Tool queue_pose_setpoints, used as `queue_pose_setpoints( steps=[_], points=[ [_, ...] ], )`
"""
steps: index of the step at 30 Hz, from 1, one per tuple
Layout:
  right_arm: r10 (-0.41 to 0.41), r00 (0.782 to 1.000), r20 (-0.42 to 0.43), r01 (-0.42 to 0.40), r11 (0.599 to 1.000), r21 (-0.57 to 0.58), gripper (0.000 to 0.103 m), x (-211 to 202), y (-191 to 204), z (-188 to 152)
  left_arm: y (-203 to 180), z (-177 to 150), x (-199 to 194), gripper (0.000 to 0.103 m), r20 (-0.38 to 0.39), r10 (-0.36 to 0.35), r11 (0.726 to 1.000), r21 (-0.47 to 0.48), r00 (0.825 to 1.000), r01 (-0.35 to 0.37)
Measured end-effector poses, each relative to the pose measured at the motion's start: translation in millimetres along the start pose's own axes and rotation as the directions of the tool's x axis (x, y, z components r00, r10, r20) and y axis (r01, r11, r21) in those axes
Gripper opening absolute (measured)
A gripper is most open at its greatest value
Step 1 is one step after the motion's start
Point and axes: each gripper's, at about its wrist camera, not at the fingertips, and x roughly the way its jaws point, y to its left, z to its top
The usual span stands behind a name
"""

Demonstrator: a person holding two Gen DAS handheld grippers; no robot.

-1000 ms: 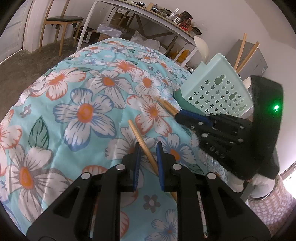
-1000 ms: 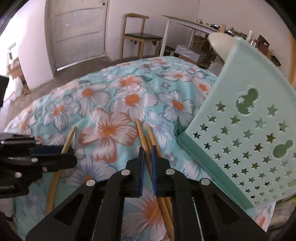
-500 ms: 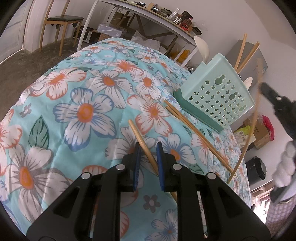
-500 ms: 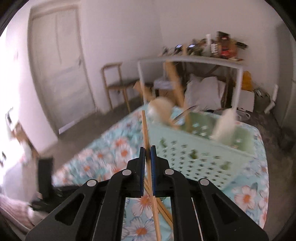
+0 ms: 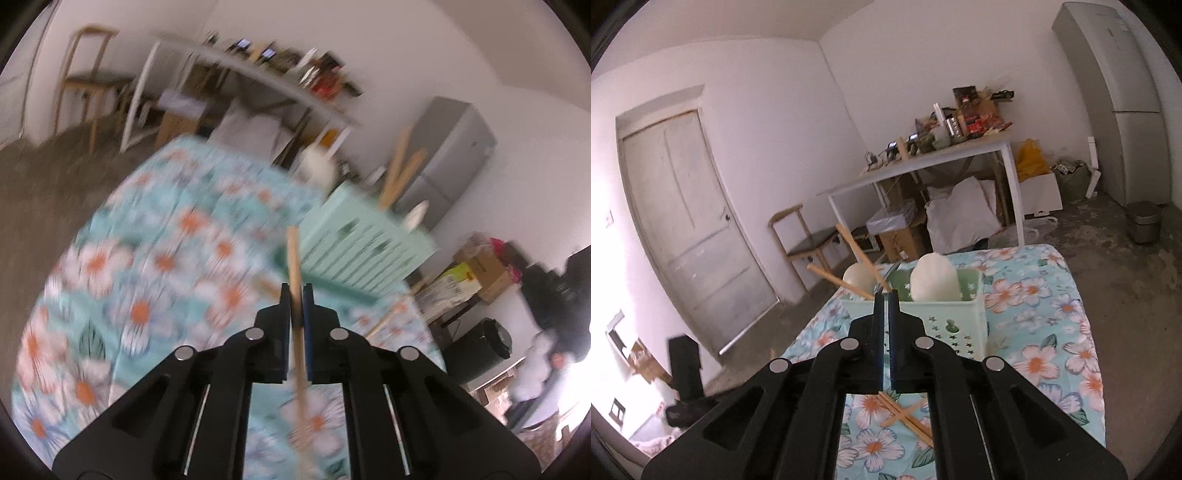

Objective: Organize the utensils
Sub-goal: 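Raise the held chopsticks upright above the holder with both tools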

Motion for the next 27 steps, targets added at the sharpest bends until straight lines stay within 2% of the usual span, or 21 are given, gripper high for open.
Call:
queue_pose_setpoints(
  steps=[4,7,10,12,14,15,19,22,25,27],
  points=[
    [-0.004,1.000,0.028,0.004,1.000,0.003,0.002,-9,-6,1,-33,28,-21,0.005,0.081,-0.064,0.995,0.083,0.995,0.057],
    [-0.011,1.000,0.026,0.011,1.000,0.026,0.002,-12,-14,-1,-52,36,-28,0.005,0.113,-0.087,0.989,0.132,0.990,0.072],
    [-0.027,0.999,-0.032,0.031,0.990,0.136,0.003,-6,-40,-10,-63,36,-27,0.005,0.118,-0.092,0.985,0.155,0.989,0.073],
    [-0.030,0.996,-0.082,0.048,0.973,0.226,0.008,1,-60,-18,-64,31,-21,0.005,0.103,-0.074,0.985,0.161,0.992,0.056],
    [-0.032,0.986,-0.164,0.086,0.937,0.337,0.037,20,-90,-32,-60,26,-16,0.005,0.082,-0.058,0.988,0.147,0.995,0.045],
    [-0.045,0.981,-0.189,0.113,0.924,0.366,0.040,26,-99,-37,-56,24,-16,0.005,0.075,-0.053,0.990,0.137,0.996,0.042],
    [-0.065,0.953,-0.295,0.209,0.847,0.489,0.040,67,-147,-54,-44,22,-19,0.005,0.075,-0.037,0.994,0.109,0.996,0.029],
    [-0.057,0.926,-0.373,0.282,0.760,0.585,0.040,104,-183,-66,-37,25,-24,0.005,0.091,-0.029,0.995,0.102,0.995,0.020],
    [-0.073,0.898,-0.433,0.351,0.712,0.609,0.040,131,-200,-74,-30,26,-28,0.005,0.106,-0.019,0.996,0.094,0.994,0.009],
    [-0.076,0.893,-0.443,0.366,0.695,0.618,0.040,140,-204,-75,-25,27,-31,0.005,0.111,-0.012,0.996,0.087,0.994,0.003]
  ],
)
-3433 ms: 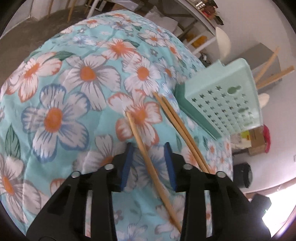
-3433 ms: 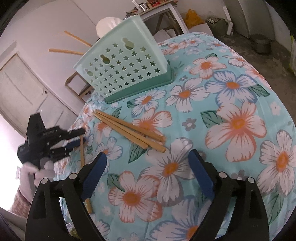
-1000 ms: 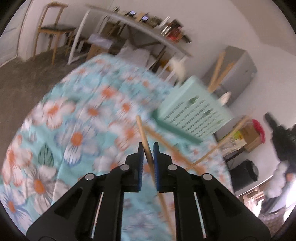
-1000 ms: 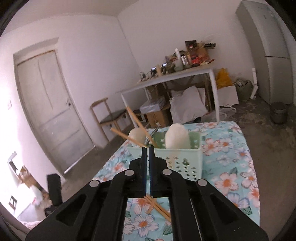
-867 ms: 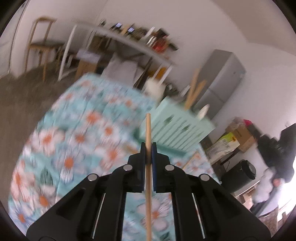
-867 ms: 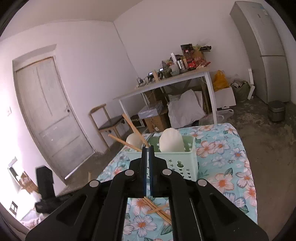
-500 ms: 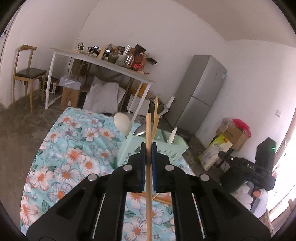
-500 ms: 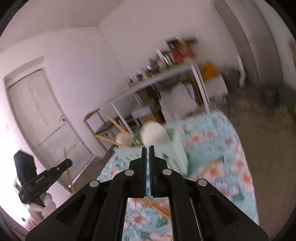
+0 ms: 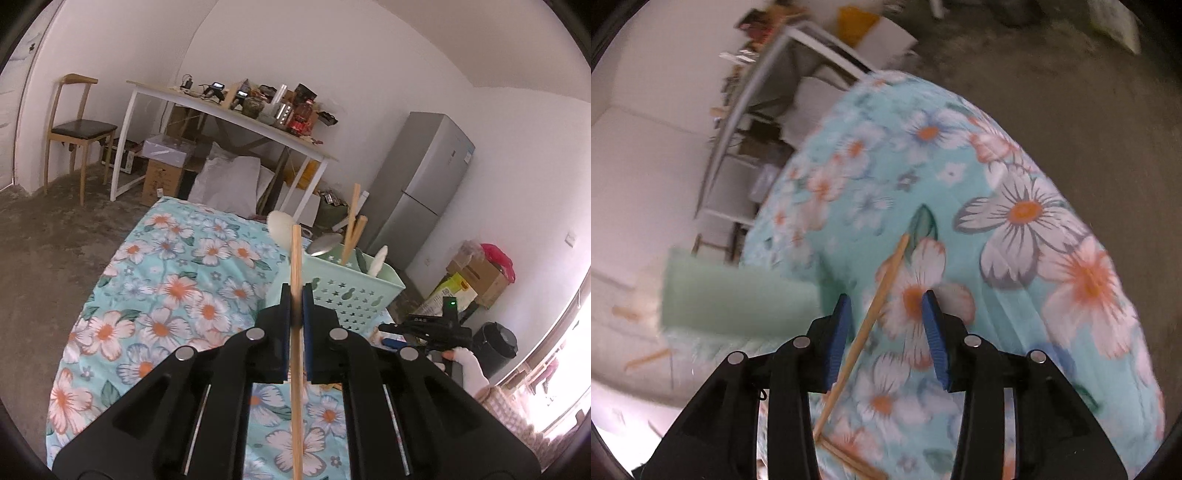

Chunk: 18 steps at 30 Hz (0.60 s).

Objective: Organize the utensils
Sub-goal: 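Raise the held chopsticks upright above the holder with both tools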

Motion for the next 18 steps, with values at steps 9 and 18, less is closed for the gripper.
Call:
queue_pose_setpoints(
  steps=[9,18],
  points=[
    [0.018,1.000,0.025,-0.020,0.998,0.066,0.009,12,-12,8,11,1,-2,0.005,0.004,0.008,1.000,-0.016,1.000,-0.008],
    [0.211,0.971,0.113,-0.206,0.977,-0.053,0.006,-53,-2,-14,-7,20,-11,0.005,0.043,-0.026,0.999,0.033,0.999,0.024]
  ],
)
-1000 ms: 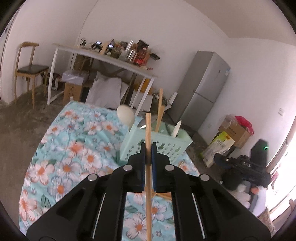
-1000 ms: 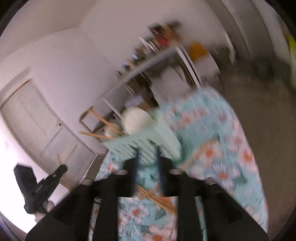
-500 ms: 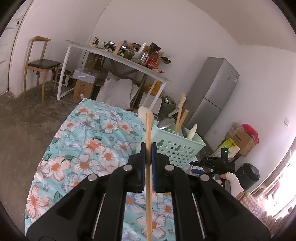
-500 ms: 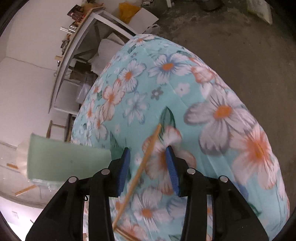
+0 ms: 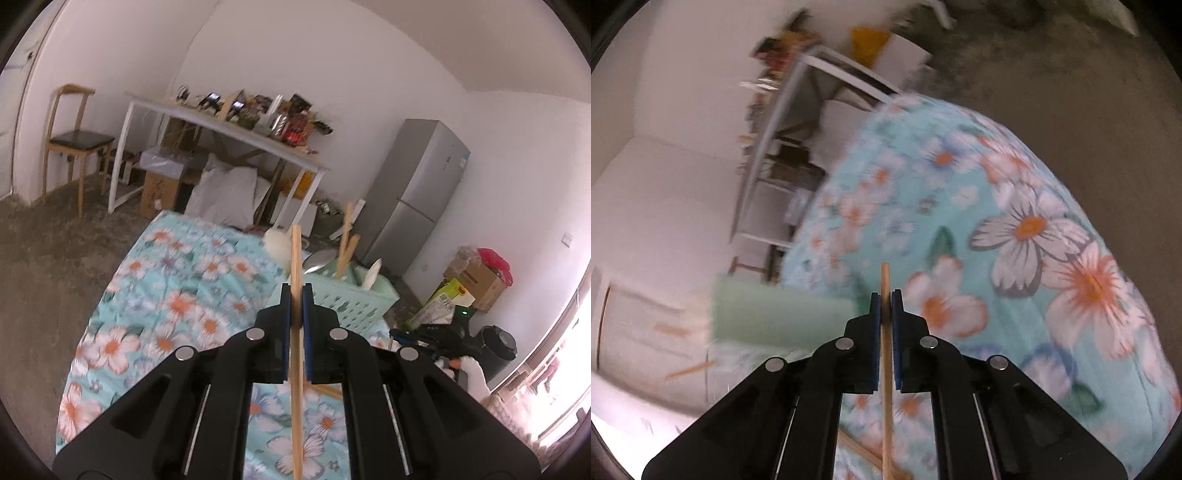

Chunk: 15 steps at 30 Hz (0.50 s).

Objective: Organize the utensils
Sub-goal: 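Raise the held chopsticks upright above the holder with both tools, then open the left tool to drop its chopstick into the holder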

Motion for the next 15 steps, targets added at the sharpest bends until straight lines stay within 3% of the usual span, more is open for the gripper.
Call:
queue_pose_setpoints(
  steps=[6,10,15],
  points=[
    [0.109,0.987,0.120,-0.087,0.980,-0.178,0.006,-71,40,-16,-40,40,2,0.005,0.074,-0.094,0.993,0.075,0.993,0.088],
    [0.167,0.964,0.204,-0.109,0.957,-0.268,0.006,-115,58,-25,-71,76,9,0.005,0.167,-0.145,0.982,0.148,0.975,0.120],
    [0.205,0.952,0.228,-0.136,0.949,-0.286,0.006,-137,59,-27,-99,111,24,0.005,0.266,-0.165,0.976,0.181,0.950,0.119]
  ],
)
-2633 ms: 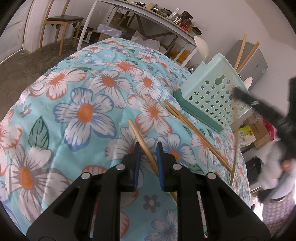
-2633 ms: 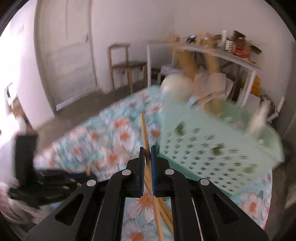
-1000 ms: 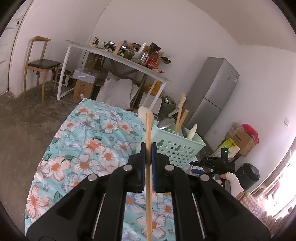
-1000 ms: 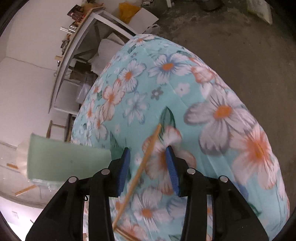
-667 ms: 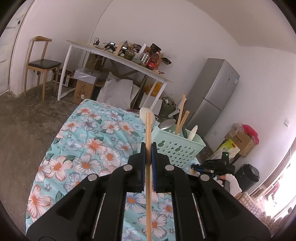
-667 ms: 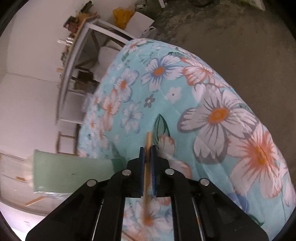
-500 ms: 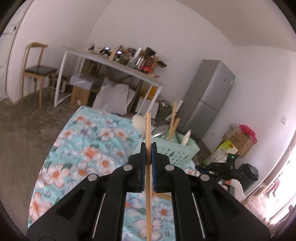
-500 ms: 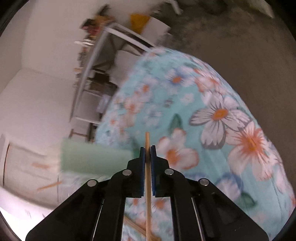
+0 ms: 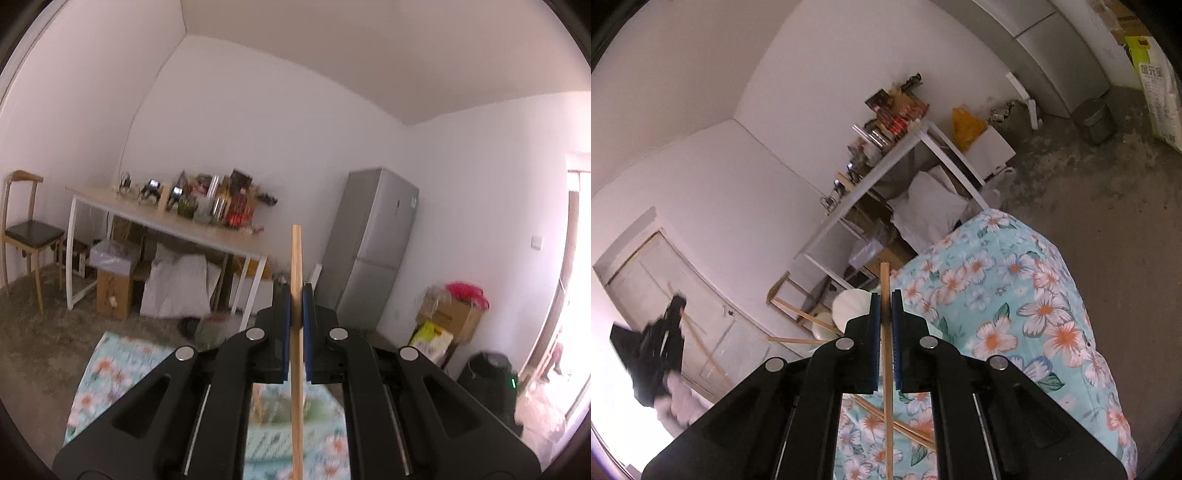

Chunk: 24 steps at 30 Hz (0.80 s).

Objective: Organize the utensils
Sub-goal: 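Open the left tool to drop its chopstick into the holder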

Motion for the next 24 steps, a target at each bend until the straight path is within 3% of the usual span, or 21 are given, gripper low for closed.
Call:
queue_pose_setpoints(
  steps=[4,16,24],
  points=[
    [0.020,1.000,-0.006,-0.020,0.999,0.036,0.006,0,-8,-7,-9,11,36,0.005,0.075,0.061,0.997,0.036,0.995,-0.064],
    [0.032,0.999,-0.028,-0.031,0.998,0.054,0.006,5,-12,-11,-7,-14,126,0.005,0.067,0.201,0.980,-0.011,0.977,-0.200],
    [0.026,0.999,-0.034,-0.024,0.999,0.047,0.006,8,-11,-12,-4,-44,143,0.005,0.071,0.296,0.955,-0.007,0.952,-0.297]
  ],
)
